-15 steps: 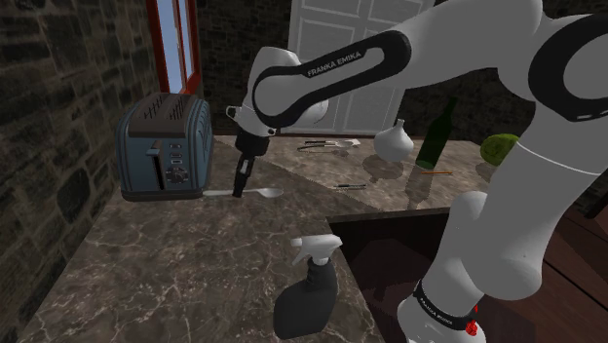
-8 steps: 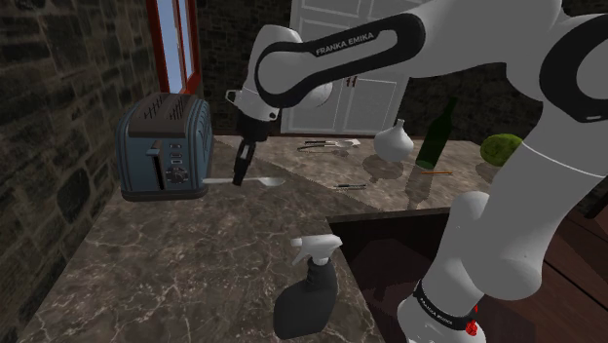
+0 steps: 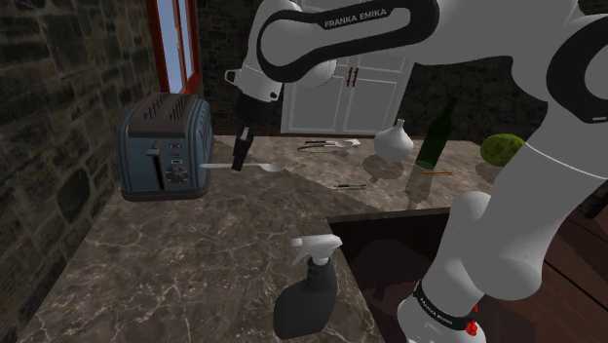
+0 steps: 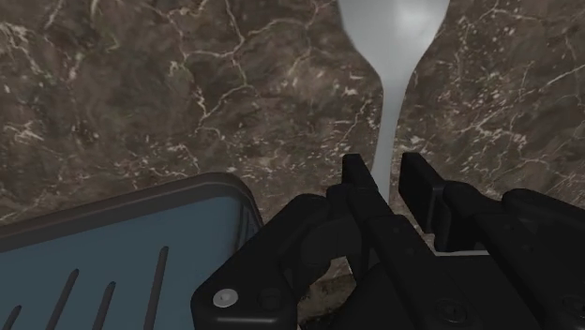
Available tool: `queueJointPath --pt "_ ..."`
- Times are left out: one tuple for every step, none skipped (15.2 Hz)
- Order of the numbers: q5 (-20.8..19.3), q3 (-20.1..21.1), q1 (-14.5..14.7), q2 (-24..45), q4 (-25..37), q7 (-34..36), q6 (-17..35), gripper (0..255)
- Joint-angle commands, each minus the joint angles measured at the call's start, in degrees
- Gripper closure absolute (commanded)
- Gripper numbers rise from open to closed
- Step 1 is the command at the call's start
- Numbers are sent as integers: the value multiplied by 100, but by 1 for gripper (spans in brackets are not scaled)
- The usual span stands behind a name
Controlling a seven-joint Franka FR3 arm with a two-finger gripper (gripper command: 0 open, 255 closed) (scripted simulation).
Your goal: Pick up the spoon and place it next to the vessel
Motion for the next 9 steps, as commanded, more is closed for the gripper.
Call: queueJointPath --pt "-20 1 -1 -26 132 40 -156 255" --pt "-28 0 -3 -37 197 56 -230 255" --pt "-36 -2 -5 -46 263 72 -305 255" --pt "-44 -3 -6 -55 330 87 -379 255" --pt "-52 -4 -8 -62 398 102 -454 255" --pt "-59 -6 -9 -68 468 118 -528 255" --pt "-66 -7 -11 -73 539 133 -603 255" --pt "-73 -8 -12 -77 612 148 -678 255" --pt "-79 -10 -14 -79 686 162 -753 255"
